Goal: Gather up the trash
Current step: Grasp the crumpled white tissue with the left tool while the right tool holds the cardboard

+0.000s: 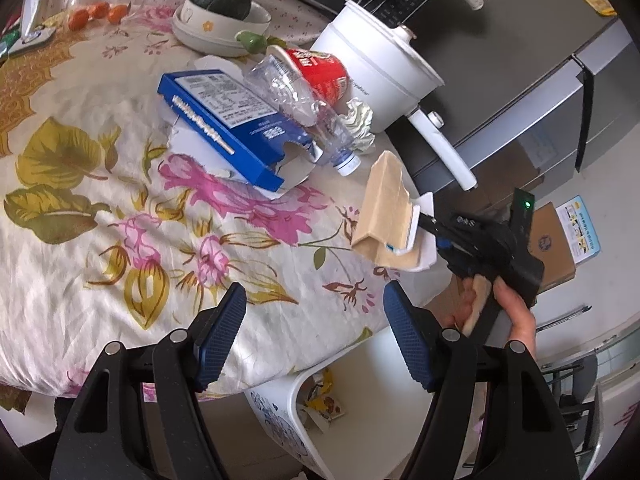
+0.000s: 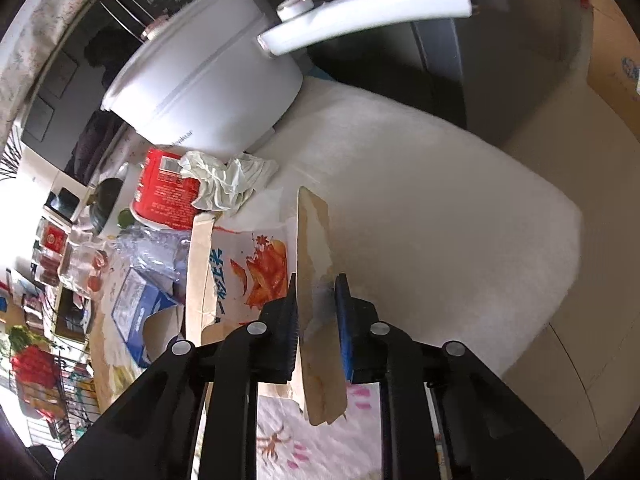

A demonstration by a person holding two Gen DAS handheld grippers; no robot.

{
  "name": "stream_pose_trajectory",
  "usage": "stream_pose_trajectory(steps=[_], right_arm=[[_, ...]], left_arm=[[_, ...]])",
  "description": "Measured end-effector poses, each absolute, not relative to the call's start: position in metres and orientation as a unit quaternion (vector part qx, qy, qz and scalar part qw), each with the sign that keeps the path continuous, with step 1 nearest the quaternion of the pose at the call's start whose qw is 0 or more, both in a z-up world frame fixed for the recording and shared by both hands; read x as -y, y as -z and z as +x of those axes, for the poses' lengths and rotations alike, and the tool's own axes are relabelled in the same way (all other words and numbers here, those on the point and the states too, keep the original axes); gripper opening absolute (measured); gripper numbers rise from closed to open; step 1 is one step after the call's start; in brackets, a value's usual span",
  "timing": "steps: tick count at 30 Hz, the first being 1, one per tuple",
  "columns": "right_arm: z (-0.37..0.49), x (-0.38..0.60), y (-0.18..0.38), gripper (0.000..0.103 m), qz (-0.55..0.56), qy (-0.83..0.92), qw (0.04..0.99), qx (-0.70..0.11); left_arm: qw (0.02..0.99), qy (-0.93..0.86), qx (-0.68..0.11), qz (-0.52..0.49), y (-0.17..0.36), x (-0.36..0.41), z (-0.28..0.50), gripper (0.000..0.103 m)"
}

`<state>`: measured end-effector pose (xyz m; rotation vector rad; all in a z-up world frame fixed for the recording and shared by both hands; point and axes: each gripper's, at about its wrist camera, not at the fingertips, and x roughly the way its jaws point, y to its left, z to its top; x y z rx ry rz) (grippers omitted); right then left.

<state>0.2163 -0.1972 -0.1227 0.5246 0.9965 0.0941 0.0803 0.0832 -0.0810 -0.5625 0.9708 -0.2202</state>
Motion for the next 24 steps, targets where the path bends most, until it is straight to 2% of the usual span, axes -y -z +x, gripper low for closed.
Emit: stream_pose_trajectory(steps=[13, 19, 24], right_arm=[[0.127, 0.237, 0.082, 0.009, 0.266, -0.058, 0.875, -0.401], [0.11, 0.268, 0.071, 0.007, 0.335, -0.077, 0.866, -0.364], [0.109, 0.29, 0.072, 0.007, 0.372, -0.086, 0.858, -0.344]], left_arm=[[0.857, 0.123, -0.447, -0.227, 0.068, -0.051, 0.088, 0.07], [0.887, 0.135, -0.419, -0.143, 0.038, -0.007, 0.126, 0.07], [0.898, 0.115, -0.42, -0.067, 0.027, 0.032, 0.194, 0.07]])
